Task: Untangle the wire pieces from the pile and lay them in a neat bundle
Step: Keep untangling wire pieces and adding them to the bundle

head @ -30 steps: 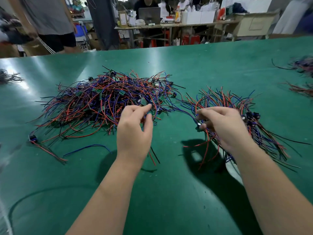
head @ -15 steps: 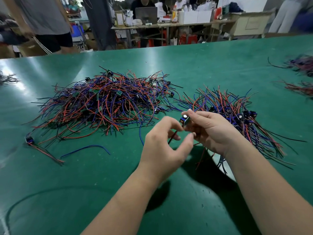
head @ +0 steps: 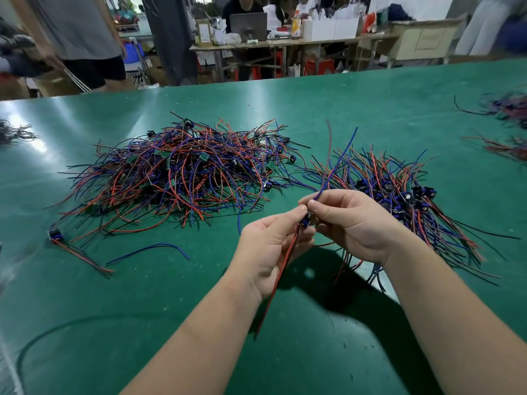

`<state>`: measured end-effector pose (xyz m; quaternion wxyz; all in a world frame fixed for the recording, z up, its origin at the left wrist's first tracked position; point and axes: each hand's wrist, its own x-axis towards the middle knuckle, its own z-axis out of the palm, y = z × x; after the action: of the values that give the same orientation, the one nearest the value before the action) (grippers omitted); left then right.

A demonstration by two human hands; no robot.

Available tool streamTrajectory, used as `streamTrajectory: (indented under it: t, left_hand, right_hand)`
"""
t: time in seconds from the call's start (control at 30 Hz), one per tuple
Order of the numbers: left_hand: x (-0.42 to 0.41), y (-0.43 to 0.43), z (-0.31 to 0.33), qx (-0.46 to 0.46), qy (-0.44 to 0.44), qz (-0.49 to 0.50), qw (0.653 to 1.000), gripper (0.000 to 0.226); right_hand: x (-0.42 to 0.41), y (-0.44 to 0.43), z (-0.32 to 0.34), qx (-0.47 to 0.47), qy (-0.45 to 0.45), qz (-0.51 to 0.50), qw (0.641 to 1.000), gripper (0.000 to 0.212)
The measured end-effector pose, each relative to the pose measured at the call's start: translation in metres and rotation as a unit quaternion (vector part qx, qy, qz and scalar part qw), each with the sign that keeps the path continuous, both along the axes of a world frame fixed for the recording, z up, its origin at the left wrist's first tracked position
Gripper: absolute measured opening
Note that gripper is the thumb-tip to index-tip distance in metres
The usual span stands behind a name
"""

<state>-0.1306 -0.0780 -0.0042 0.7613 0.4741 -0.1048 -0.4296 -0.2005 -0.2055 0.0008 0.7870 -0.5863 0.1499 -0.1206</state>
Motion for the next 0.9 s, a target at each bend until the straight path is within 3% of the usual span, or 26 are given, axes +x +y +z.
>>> streamTrajectory:
  t: [0.1, 0.23, 0.43, 0.77, 0.9]
  left_hand:
    - [0.005, 0.003, 0.0, 0.009, -0.02, -0.032, 0.999, 0.008]
    - [0.005, 0.009, -0.001, 0.051, -0.103, -0.108, 0.988, 0.01]
    - [-0.002, 0.012, -0.002, 0.116, -0.151, -0.209, 0.959, 0.007]
    - [-0.001, 0.017, 0.0, 0.111, -0.218, -0.274, 0.93, 0.014]
    - [0.001, 0.016, 0.005, 0.039, -0.2, -0.225, 0.953, 0.006]
  right_hand:
    - [0.0, -0.002, 0.002, 0.012, 0.019, -0.036, 0.999, 0.008]
    - [-0.003, -0.011, 0.008, 0.05, 0.024, -0.128, 0.99, 0.022]
    - [-0.012, -0.038, 0.007, 0.067, 0.026, -0.291, 0.954, 0.009]
    - [-0.01, -0.04, 0.005, 0.079, 0.0, -0.344, 0.936, 0.021]
    - [-0.007, -0.037, 0.005, 0.104, 0.031, -0.289, 0.951, 0.042]
